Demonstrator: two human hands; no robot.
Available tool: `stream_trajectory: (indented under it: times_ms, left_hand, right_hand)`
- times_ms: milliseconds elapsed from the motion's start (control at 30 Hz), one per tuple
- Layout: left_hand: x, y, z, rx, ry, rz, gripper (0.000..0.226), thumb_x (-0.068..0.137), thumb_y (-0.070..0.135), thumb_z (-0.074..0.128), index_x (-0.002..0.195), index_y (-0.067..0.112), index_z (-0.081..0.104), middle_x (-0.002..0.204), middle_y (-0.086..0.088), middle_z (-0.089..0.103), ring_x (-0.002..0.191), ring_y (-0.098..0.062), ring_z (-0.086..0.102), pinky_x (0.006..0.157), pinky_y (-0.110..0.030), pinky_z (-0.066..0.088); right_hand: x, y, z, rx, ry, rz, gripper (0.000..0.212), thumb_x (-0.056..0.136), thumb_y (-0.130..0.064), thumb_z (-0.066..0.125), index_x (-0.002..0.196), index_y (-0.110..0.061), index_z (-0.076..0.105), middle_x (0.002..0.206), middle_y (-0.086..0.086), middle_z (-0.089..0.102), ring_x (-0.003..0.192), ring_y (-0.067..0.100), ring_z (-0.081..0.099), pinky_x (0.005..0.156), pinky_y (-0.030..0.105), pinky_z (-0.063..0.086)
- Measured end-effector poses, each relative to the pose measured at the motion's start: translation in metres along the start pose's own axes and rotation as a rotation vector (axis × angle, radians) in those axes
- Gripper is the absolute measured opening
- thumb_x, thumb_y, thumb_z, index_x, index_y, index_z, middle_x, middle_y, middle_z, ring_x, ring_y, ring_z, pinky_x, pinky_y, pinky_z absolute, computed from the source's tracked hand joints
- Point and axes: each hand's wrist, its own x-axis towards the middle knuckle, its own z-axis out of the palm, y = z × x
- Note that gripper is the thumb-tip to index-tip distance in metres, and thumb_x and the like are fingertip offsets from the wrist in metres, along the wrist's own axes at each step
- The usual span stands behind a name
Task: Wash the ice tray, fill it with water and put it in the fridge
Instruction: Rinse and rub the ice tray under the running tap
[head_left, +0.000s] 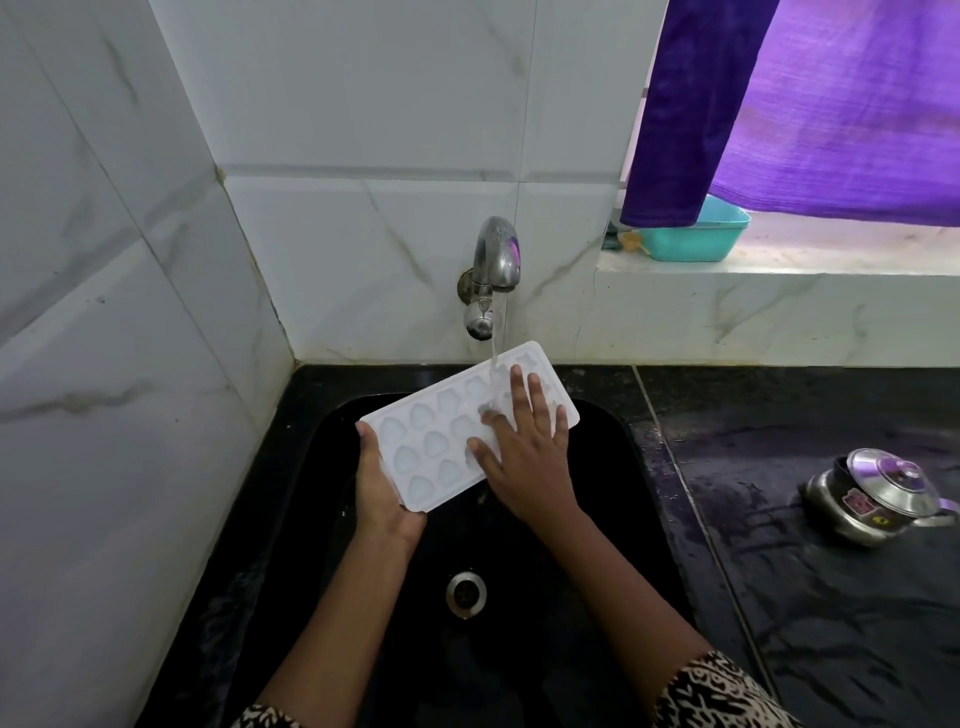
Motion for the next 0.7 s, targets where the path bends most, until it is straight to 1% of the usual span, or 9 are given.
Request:
stream_trajectory:
  times_ms: [67,200,267,333,367,467,533,633,700]
  left_hand:
    - [0.000,0.001,0.000,-0.007,-0.019,-0.005,0.078,0.087,0.073,0.036,0.133,0.014,0.054,0.127,-0.018,0.064,0.113,-0.038,0.063,0.086,-0.051,0.054]
    - [0.000,-0.001,-0.003,-0.015,-0.028,-0.007,0.076,0.087,0.072,0.037,0.132,0.014,0.055,0.126,-0.018,0.064,0.112,-0.038,0.063,0.087,-0.052,0.053]
    - [0.000,-0.003,-0.003,-0.004,-0.003,-0.004,0.077,0.086,0.073,0.038,0.132,0.014,0.055,0.126,-0.017,0.064,0.113,-0.038,0.063,0.088,-0.052,0.052]
    - [0.001,-0.002,-0.004,0.015,0.021,0.015,0.078,0.087,0.074,0.037,0.135,0.014,0.054,0.127,-0.017,0.064,0.114,-0.038,0.062,0.092,-0.054,0.050]
    - [0.001,-0.001,-0.005,0.021,0.025,0.022,0.079,0.086,0.074,0.037,0.136,0.014,0.053,0.128,-0.017,0.063,0.115,-0.039,0.061,0.095,-0.055,0.049]
    - [0.001,0.000,-0.006,0.025,0.018,0.026,0.079,0.086,0.073,0.038,0.136,0.014,0.053,0.129,-0.018,0.062,0.116,-0.040,0.060,0.096,-0.056,0.047]
    - [0.000,-0.002,-0.002,0.016,0.032,0.020,0.078,0.086,0.073,0.039,0.136,0.013,0.053,0.129,-0.018,0.062,0.117,-0.040,0.060,0.098,-0.056,0.046]
    - [0.001,0.001,0.002,0.017,0.056,0.037,0.077,0.088,0.072,0.038,0.136,0.014,0.053,0.129,-0.017,0.063,0.117,-0.039,0.060,0.099,-0.055,0.046]
    - [0.003,0.005,0.000,0.030,0.060,0.049,0.076,0.089,0.071,0.038,0.138,0.014,0.051,0.131,-0.017,0.061,0.119,-0.039,0.058,0.099,-0.055,0.046]
  right_hand:
    - [0.000,0.002,0.001,-0.015,-0.012,-0.024,0.045,0.094,-0.054,0.041,0.127,-0.026,0.053,0.158,-0.004,-0.010,0.141,0.012,-0.024,0.115,0.049,-0.004]
    - [-0.002,0.011,-0.003,-0.008,0.077,0.007,0.036,0.095,-0.051,0.042,0.117,-0.029,0.059,0.159,-0.002,-0.003,0.145,0.015,-0.016,0.113,0.045,-0.009]
    - [-0.005,0.005,0.002,-0.048,0.059,0.000,0.043,0.094,-0.054,0.039,0.126,-0.029,0.054,0.159,-0.001,-0.005,0.145,0.017,-0.016,0.114,0.047,-0.008]
    - [-0.007,0.003,0.007,-0.038,-0.019,-0.007,0.052,0.094,-0.059,0.034,0.138,-0.031,0.043,0.156,-0.005,-0.017,0.143,0.014,-0.023,0.113,0.047,-0.013]
    - [-0.008,0.005,0.008,-0.018,-0.032,-0.006,0.052,0.094,-0.059,0.033,0.138,-0.033,0.043,0.155,-0.007,-0.019,0.142,0.013,-0.025,0.112,0.045,-0.015]
    - [-0.005,0.012,0.005,-0.008,0.060,-0.003,0.040,0.095,-0.055,0.038,0.121,-0.032,0.058,0.159,-0.002,-0.004,0.146,0.017,-0.012,0.113,0.049,-0.008]
    - [-0.001,0.006,0.004,-0.030,0.102,0.005,0.041,0.094,-0.055,0.039,0.119,-0.029,0.059,0.160,0.001,0.004,0.146,0.018,-0.007,0.114,0.051,-0.003]
    - [0.003,-0.002,0.006,-0.047,0.009,-0.041,0.052,0.093,-0.059,0.034,0.131,-0.027,0.050,0.159,-0.004,-0.008,0.143,0.013,-0.020,0.113,0.046,-0.012]
    - [0.004,0.005,0.003,-0.052,-0.008,-0.061,0.048,0.094,-0.058,0.033,0.128,-0.030,0.051,0.157,-0.008,-0.013,0.142,0.010,-0.023,0.111,0.043,-0.017]
